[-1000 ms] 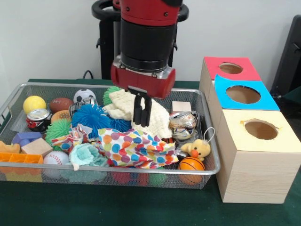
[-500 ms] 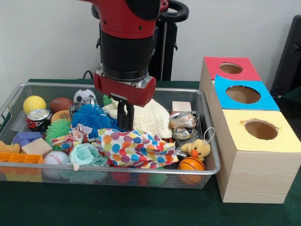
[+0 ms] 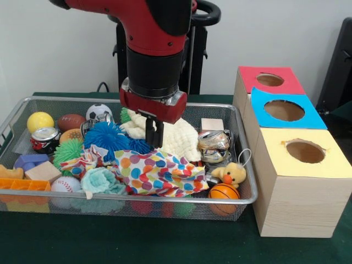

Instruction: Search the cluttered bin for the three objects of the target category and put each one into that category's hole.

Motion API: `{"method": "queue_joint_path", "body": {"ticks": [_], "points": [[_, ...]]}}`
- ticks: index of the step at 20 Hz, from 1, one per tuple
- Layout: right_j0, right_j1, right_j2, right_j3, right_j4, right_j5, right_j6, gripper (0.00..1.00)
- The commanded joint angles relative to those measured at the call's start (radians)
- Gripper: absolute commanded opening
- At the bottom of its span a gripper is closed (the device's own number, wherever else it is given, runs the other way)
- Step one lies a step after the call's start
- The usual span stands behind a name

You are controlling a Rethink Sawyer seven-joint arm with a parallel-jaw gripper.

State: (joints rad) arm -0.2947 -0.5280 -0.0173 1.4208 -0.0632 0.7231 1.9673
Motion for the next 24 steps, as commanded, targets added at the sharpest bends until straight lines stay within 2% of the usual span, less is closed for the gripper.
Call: {"method": "queue_joint_path", "body": {"ticks": [1, 10, 24], "points": [[0.015, -0.015, 0.048, 0.146, -0.022, -0.03, 0.054, 0.0], [0.035, -0.054, 0.044, 0.165, 0.004, 0.014, 0.076, 0.0], [0.05, -0.063, 0.043, 0.219, 0.025, -0.022, 0.12, 0.0]]}}
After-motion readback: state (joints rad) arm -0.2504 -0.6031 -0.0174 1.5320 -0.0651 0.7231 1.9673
